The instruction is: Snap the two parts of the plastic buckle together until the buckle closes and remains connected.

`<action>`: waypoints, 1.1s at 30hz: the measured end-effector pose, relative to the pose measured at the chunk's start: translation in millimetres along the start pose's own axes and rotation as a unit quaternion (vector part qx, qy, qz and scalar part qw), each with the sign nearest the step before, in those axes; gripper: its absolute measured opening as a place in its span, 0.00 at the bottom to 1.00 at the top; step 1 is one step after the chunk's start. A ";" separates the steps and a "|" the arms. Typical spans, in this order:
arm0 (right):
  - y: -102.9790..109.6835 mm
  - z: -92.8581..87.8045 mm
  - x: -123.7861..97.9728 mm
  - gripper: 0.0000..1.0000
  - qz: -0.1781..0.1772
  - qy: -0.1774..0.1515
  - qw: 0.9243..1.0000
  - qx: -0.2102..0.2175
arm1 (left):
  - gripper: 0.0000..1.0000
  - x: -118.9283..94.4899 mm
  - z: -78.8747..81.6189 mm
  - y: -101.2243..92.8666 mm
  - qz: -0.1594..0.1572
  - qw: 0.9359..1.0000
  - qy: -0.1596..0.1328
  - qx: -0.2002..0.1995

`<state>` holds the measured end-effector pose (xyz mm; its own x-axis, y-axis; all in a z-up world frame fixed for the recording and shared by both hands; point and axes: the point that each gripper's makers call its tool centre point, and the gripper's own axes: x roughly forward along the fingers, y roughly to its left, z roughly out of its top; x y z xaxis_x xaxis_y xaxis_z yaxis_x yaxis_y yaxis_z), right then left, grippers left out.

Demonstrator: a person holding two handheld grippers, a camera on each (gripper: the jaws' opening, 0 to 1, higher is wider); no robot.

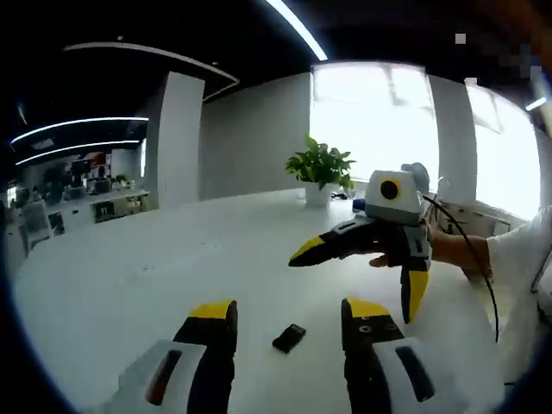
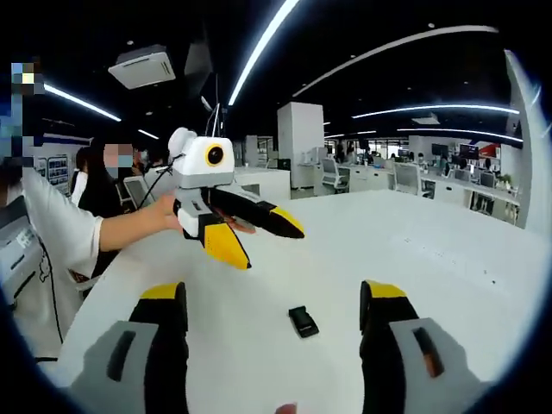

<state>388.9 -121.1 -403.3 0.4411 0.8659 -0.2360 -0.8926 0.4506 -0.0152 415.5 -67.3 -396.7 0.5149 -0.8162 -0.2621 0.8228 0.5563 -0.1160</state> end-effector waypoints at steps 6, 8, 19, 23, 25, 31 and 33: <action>8.5 11.1 -10.6 0.99 -0.024 -0.024 0.998 0.045 | 0.62 -26.3 9.5 -10.5 0.022 0.999 -0.033 -0.007; 11.2 15.3 -16.5 0.98 -0.033 -0.035 0.997 0.053 | 0.71 -32.4 7.6 -14.6 0.028 0.999 -0.032 -0.024; 20.1 20.0 -39.7 1.00 -0.085 -0.062 0.991 0.085 | 0.65 -65.1 9.5 -31.4 0.072 0.995 -0.058 -0.043; 24.1 14.3 -49.3 1.00 -0.104 -0.057 0.989 0.085 | 0.52 -73.8 13.0 -35.4 0.081 0.992 -0.075 -0.056; 25.8 11.6 -54.6 1.00 -0.119 -0.054 0.988 0.082 | 0.52 -76.3 14.0 -37.6 0.082 0.992 -0.079 -0.058; 32.4 9.5 -67.2 0.99 -0.137 -0.060 0.985 0.091 | 0.42 -79.8 14.1 -40.5 0.110 0.989 -0.090 -0.037; 36.2 8.8 -70.3 0.98 -0.140 -0.062 0.984 0.093 | 0.33 -82.6 13.4 -36.8 0.128 0.987 -0.090 -0.018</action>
<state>326.4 -163.8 -378.8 0.6857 0.7166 -0.1276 -0.7069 0.6974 0.1181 346.0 -22.5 -357.9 0.7424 -0.6604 -0.1131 0.6522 0.7509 -0.1036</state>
